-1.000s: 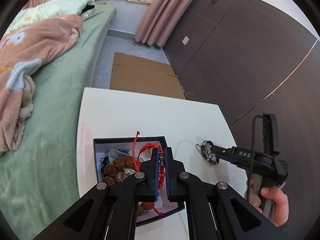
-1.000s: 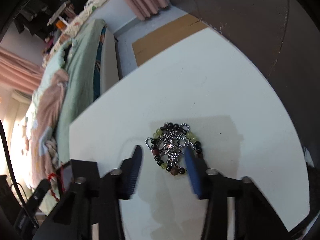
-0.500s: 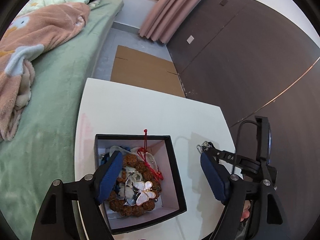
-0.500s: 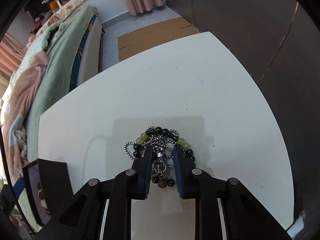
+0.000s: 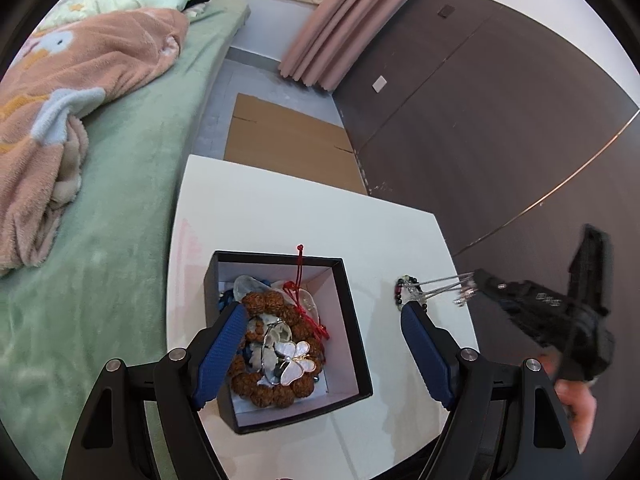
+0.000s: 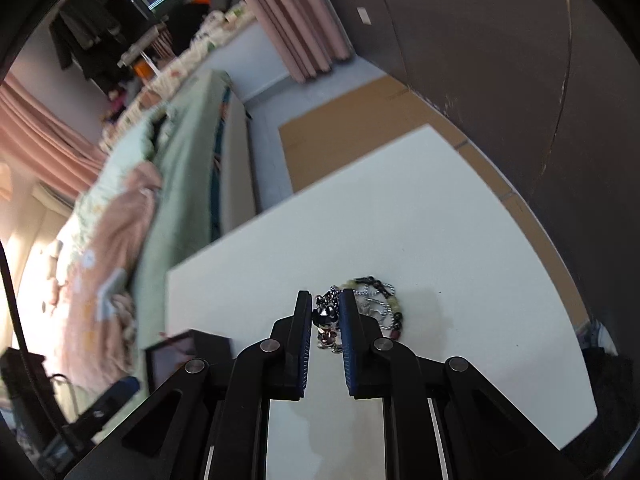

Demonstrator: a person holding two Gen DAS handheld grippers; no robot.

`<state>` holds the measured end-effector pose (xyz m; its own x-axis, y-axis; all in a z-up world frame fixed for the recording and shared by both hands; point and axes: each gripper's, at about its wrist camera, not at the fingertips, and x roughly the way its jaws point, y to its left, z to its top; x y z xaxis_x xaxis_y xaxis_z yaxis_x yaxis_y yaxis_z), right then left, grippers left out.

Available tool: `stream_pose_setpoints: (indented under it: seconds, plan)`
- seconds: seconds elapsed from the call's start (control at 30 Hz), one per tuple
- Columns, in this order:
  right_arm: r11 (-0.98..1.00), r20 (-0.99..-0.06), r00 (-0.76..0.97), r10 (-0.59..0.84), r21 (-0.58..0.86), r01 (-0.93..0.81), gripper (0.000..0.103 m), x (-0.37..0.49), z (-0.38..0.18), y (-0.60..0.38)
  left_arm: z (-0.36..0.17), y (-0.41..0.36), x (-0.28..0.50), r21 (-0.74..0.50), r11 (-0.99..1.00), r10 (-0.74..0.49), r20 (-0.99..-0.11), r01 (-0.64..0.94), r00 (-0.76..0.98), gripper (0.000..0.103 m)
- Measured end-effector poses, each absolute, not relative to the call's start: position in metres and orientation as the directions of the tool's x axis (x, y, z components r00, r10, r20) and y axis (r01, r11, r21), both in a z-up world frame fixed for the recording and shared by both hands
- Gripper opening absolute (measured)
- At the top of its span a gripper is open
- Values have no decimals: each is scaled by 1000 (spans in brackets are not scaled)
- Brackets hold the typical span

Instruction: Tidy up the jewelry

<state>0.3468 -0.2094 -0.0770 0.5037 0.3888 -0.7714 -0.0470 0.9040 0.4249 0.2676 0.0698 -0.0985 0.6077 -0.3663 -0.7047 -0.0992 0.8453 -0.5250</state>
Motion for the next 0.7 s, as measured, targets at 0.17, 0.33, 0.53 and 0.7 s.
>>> stream_pose_setpoints:
  seconds: [0.17,0.33,0.53,0.7]
  plan:
    - [877,-688,577,440,467,-111,15,324,-33,-205,-90,73,257,-532,843,-372,-690,-85,621,88]
    - [846,-607,619,498,496,-194,15,307,12,-185,-74,82,243,-532,845,-376,-669,-59,642,103]
    - [817,-532,640,554,494,-297,15,294,58,-151,-63,99,231,-526,848,-356,-652,-62,670,103]
    - [777,-482,618,621,481,-406,15,283,91,-117,-59,115,222,-538,839,-339,-637,-84,692,103]
